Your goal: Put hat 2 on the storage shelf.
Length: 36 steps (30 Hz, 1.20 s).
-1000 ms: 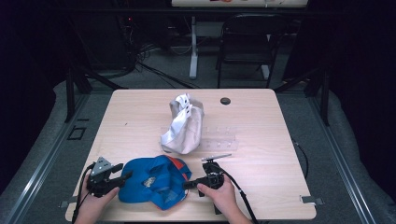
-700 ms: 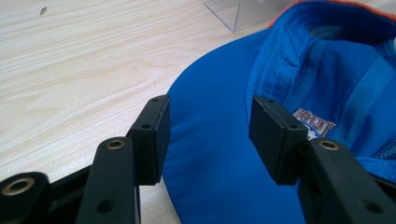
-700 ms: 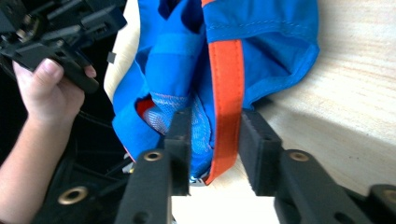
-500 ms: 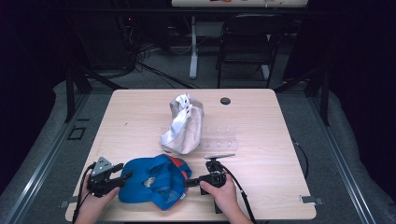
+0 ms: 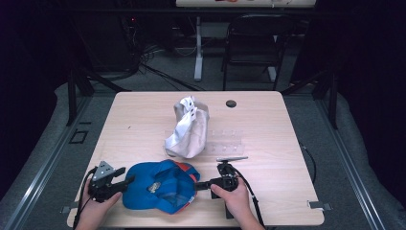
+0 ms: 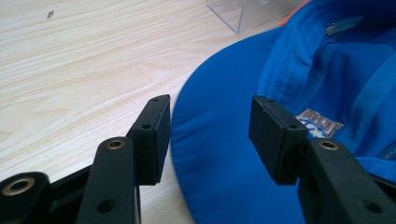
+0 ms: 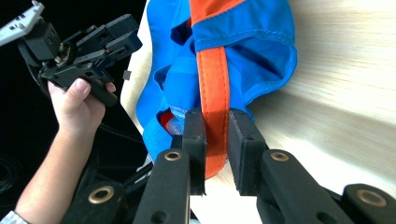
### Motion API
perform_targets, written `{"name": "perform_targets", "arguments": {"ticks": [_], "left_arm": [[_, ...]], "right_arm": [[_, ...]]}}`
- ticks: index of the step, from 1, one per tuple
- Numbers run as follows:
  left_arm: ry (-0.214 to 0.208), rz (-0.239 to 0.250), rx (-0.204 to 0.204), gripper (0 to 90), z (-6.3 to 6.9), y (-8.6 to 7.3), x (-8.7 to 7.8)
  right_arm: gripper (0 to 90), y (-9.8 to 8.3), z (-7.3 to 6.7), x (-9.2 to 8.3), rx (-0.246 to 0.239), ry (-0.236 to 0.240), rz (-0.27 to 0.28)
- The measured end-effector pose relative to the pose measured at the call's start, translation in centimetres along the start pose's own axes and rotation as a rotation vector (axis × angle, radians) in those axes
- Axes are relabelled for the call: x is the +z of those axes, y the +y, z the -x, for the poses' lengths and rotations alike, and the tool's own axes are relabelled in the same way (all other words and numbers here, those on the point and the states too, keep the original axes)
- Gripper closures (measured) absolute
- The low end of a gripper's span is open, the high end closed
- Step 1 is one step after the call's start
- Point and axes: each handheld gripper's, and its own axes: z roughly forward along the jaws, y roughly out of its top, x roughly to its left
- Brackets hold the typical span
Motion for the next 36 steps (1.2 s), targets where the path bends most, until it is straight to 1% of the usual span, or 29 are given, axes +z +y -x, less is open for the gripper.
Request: {"name": "perform_targets", "arguments": {"ticks": [1,2,4,5,6,7,8,10,11,12,13,14,15,16,17,18,20,21,23,25,26,27,28,29,31,32,36], "left_arm": [[0.003,-0.002,-0.002,49.2,0.0,0.0,-0.1],[0.002,0.001,-0.005,49.2,-0.1,0.0,-0.1],[0.005,0.010,-0.005,49.2,-0.1,0.0,-0.2],[0.007,0.016,-0.006,49.2,-0.1,0.0,-0.2],[0.008,0.017,-0.008,49.2,-0.2,0.0,-0.2],[0.009,0.018,-0.007,49.3,-0.2,0.0,-0.2],[0.009,0.019,-0.008,49.2,-0.2,0.1,-0.2],[0.006,0.009,-0.003,49.3,-0.2,0.2,-0.2],[0.003,0.018,-0.006,49.3,-0.2,0.2,0.0],[-0.001,0.014,-0.004,49.3,-0.1,0.3,0.0],[-0.003,0.015,-0.003,49.3,-0.1,0.3,0.1],[-0.005,0.013,0.004,49.3,0.0,0.3,0.2],[-0.010,0.007,0.008,49.4,0.0,0.4,0.2],[-0.008,0.013,0.013,49.3,0.0,0.5,0.3],[-0.009,0.016,0.010,49.4,0.1,0.5,0.4],[-0.012,0.009,0.012,49.3,0.1,0.6,0.3],[-0.014,0.013,0.014,49.4,0.0,0.6,0.4],[-0.014,0.014,0.018,49.3,0.0,0.6,0.5],[-0.012,0.016,0.013,49.3,0.1,0.7,0.5],[-0.014,0.011,0.022,49.4,0.1,0.7,0.5],[-0.012,0.007,0.023,49.3,0.2,0.7,0.5],[-0.010,0.004,0.023,49.4,0.1,0.7,0.5],[-0.010,0.006,0.018,49.4,0.2,0.8,0.5],[-0.005,0.012,0.015,49.4,0.2,0.7,0.6],[-0.004,0.011,0.020,49.4,0.3,0.8,0.6],[-0.008,-0.001,0.029,49.3,0.4,0.8,0.7],[-0.011,0.005,0.037,49.4,0.4,0.8,0.8]], "right_arm": [[78.6,0.0,0.1,-0.3,-0.004,0.004,-0.014],[78.6,0.0,0.1,-0.7,0.005,0.003,-0.002],[78.6,0.0,0.1,-1.3,0.025,0.022,0.008],[78.6,0.0,0.1,-1.5,0.024,0.030,0.004],[78.7,-0.1,-0.2,-1.9,0.037,0.038,0.012],[78.6,-0.1,-0.3,-2.1,0.032,0.050,0.014],[78.6,0.0,-0.7,-2.6,0.022,0.050,0.011],[78.7,0.2,-1.3,-3.4,0.007,0.055,0.022],[78.7,0.4,-1.6,-3.9,0.002,0.061,0.026],[78.6,0.6,-1.9,-4.5,0.004,0.066,0.026],[78.6,0.7,-2.2,-4.7,0.021,0.066,0.040],[78.6,0.9,-2.3,-5.1,0.018,0.070,0.037],[78.7,1.2,-2.6,-5.6,0.013,0.042,0.019],[78.7,1.4,-2.9,-6.0,0.034,0.078,0.039],[78.7,1.8,-3.1,-6.5,0.032,0.097,0.033],[78.6,2.0,-3.5,-6.9,0.053,0.112,0.042],[78.6,2.5,-4.0,-7.8,0.046,0.147,0.040],[78.7,2.6,-4.2,-8.0,0.058,0.158,0.051],[78.7,3.0,-4.7,-8.9,0.080,0.192,0.055],[78.7,3.2,-5.0,-9.4,0.100,0.216,0.070],[78.7,3.4,-5.2,-9.8,0.114,0.238,0.071],[78.7,3.5,-5.3,-10.0,0.117,0.251,0.073],[78.7,3.7,-5.4,-10.3,0.123,0.261,0.074],[78.7,3.8,-5.7,-10.4,0.139,0.268,0.086],[78.7,4.1,-6.0,-11.0,0.134,0.274,0.088],[78.7,4.4,-6.3,-11.5,0.136,0.274,0.098],[78.7,5.1,-7.1,-12.6,0.134,0.279,0.114]]}}
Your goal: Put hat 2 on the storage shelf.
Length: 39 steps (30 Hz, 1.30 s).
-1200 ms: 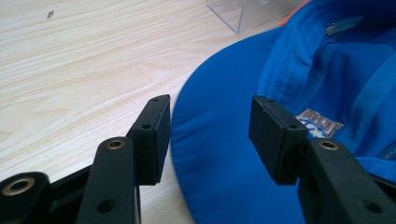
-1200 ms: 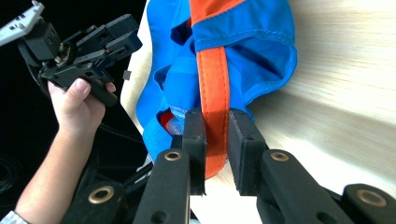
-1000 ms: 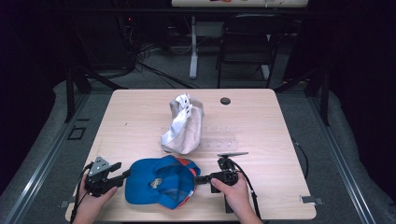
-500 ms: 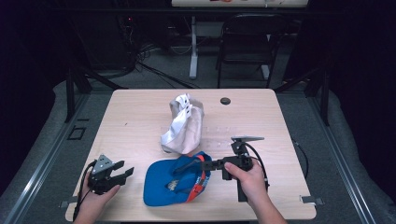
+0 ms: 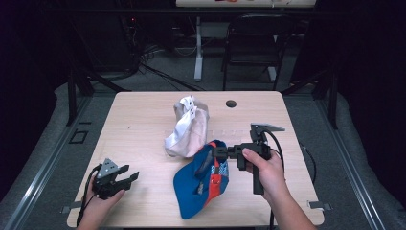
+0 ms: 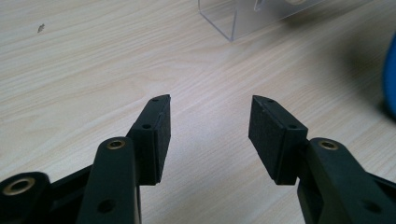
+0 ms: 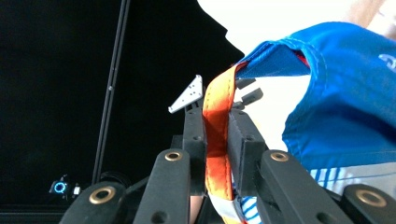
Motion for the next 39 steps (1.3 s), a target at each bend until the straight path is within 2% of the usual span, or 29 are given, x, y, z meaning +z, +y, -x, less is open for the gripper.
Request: {"name": "perform_targets", "arguments": {"ticks": [7,11,14,20,27,39], "left_arm": [[0.000,0.002,-0.001,49.3,0.1,-0.1,-0.2],[0.000,0.006,-0.002,49.3,0.1,-0.1,-0.2],[-0.001,-0.009,0.002,49.4,0.2,0.0,-0.1],[-0.006,-0.003,0.003,49.3,0.3,0.0,-0.1],[-0.010,0.010,0.004,49.3,0.4,-0.1,-0.2],[-0.012,0.006,0.002,49.3,0.4,-0.2,-0.2]], "right_arm": [[78.7,0.9,-2.1,-1.3,-0.029,-0.026,0.034],[78.8,1.5,-2.8,-2.2,-0.039,-0.033,0.052],[78.7,2.0,-3.1,-2.9,-0.041,-0.039,0.076],[78.7,2.9,-3.4,-3.8,-0.039,-0.061,0.106],[78.7,3.7,-3.6,-4.3,-0.011,-0.056,0.137],[78.7,4.2,-5.7,-7.5,-0.025,-0.080,0.212]]}}
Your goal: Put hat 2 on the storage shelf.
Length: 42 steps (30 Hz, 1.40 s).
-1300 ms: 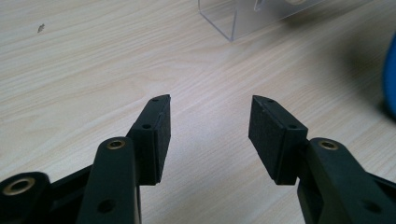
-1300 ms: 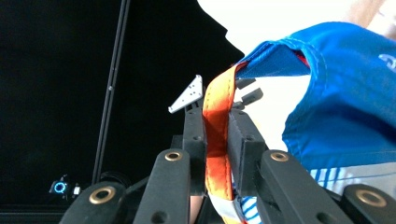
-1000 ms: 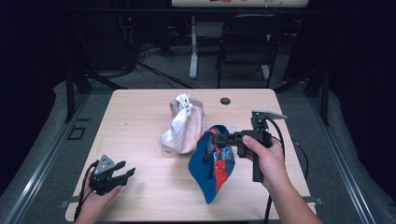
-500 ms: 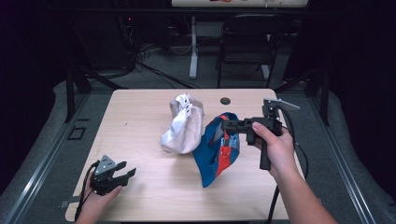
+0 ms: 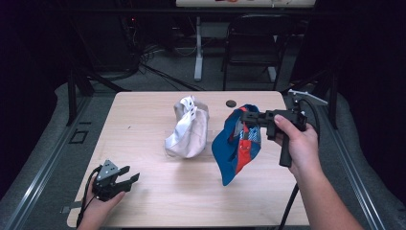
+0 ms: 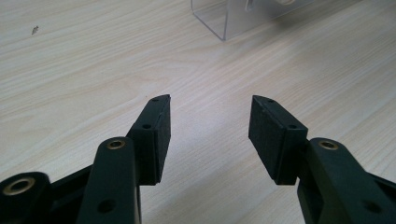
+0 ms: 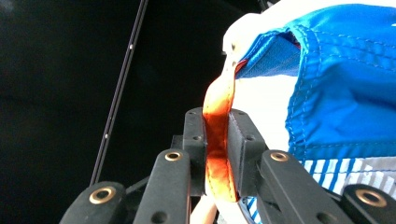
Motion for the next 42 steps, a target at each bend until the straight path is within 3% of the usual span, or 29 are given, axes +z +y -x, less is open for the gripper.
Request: {"name": "perform_targets", "arguments": {"ticks": [10,19,26,42], "left_arm": [[-0.005,-0.004,0.005,49.4,0.0,0.0,0.1],[-0.005,-0.006,0.002,49.3,-0.1,0.0,0.1],[-0.004,-0.005,-0.003,49.3,-0.2,0.0,0.0],[-0.004,0.003,-0.006,49.4,-0.4,-0.1,0.0]], "right_arm": [[78.7,1.9,-0.9,-1.0,-0.001,-0.034,0.060],[78.7,3.9,-1.2,-0.3,0.015,-0.067,0.119],[78.7,5.7,-1.3,0.3,0.019,-0.096,0.136],[78.7,7.7,0.6,1.9,0.047,-0.170,0.189]]}}
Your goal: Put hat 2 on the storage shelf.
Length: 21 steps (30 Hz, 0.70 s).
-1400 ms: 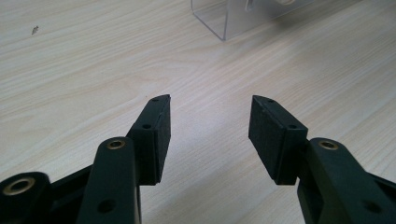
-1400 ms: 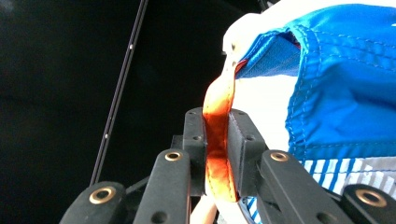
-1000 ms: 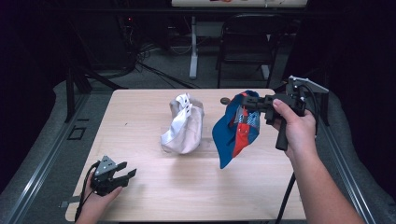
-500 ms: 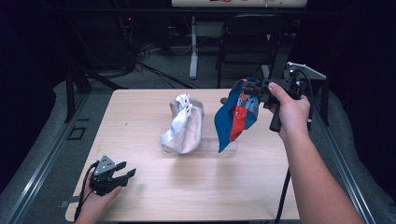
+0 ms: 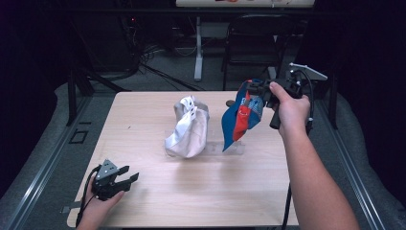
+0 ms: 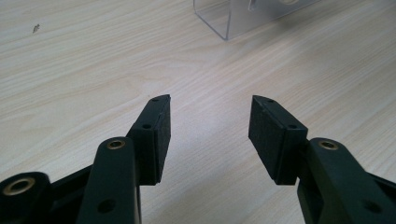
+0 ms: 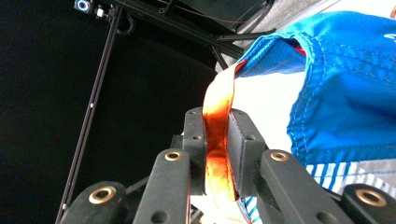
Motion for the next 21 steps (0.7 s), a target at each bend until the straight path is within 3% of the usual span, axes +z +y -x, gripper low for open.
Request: {"name": "perform_targets", "arguments": {"ticks": [10,21], "left_arm": [[0.001,-0.002,0.005,49.3,0.0,0.0,0.0],[0.002,-0.015,0.007,49.3,0.0,0.1,0.0]], "right_arm": [[78.7,-0.8,0.6,1.7,-0.004,-0.003,-0.022],[78.4,-2.5,3.3,3.1,0.002,-0.043,-0.095]]}}
